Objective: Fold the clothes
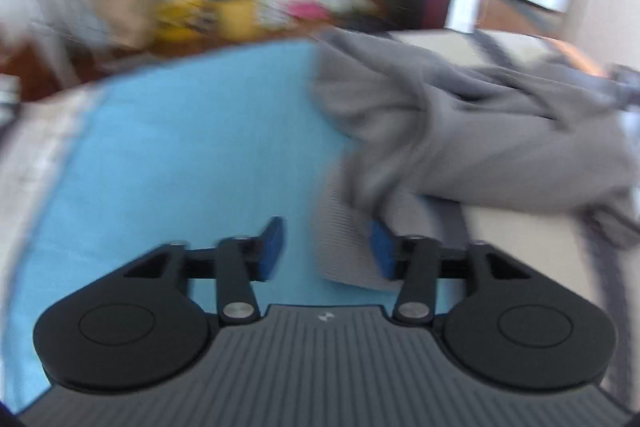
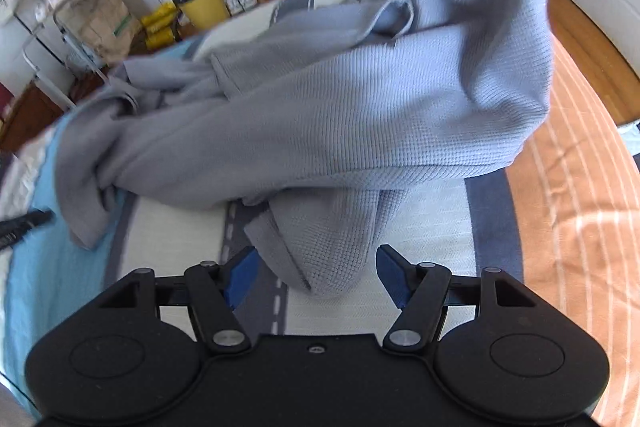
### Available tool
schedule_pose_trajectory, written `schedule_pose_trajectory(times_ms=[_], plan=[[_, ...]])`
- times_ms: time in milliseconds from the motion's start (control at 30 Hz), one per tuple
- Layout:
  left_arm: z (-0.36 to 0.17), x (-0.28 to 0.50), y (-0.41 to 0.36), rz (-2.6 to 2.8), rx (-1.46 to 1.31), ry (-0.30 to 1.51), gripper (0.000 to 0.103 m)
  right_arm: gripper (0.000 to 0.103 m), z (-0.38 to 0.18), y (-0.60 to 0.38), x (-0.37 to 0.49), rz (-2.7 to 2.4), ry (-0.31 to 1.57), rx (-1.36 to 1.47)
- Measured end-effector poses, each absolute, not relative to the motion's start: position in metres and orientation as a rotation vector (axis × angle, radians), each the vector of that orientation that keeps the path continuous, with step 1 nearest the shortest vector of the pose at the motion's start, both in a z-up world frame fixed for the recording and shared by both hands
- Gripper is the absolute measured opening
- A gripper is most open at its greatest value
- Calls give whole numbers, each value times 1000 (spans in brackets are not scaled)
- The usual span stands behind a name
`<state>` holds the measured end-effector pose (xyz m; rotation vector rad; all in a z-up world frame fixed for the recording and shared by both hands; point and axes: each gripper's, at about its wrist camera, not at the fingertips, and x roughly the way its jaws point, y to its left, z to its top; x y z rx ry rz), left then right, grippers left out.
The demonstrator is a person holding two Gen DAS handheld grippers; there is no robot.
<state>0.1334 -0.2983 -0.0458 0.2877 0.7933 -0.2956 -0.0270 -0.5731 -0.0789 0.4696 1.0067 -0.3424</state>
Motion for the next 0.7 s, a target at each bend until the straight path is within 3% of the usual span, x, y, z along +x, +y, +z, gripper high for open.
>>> schedule_pose_trajectory(times_ms=[133, 200, 267, 300, 367, 400, 433, 500, 700], plan=[[-60, 133, -311, -407, 200, 825, 65, 70, -100, -569, -10, -390, 1027, 336], [-74, 141, -321, -462, 226, 841, 76, 68, -108, -570, -5, -392, 1018, 301], [-92, 149, -337, -487, 304, 848, 85, 49, -107, -568, -4, -388, 995, 252], [-104, 151, -343, -489, 350, 840, 89, 26, -103, -567, -6, -401, 981, 237], [-118, 155, -344, -498, 360, 811, 100, 18, -92, -563, -13, -441, 957, 182], [-118, 159, -341, -505, 317, 815, 99, 17, -83, -560, -20, -464, 938, 154], [-116, 163, -338, -514, 263, 843, 87, 17, -73, -559, -29, -485, 913, 139], [-107, 168, -332, -528, 174, 900, 15, 17, -50, -559, -49, -520, 854, 146], [-63, 147, -318, -512, 178, 844, 15, 17, -11, -548, -124, -672, 663, 342]])
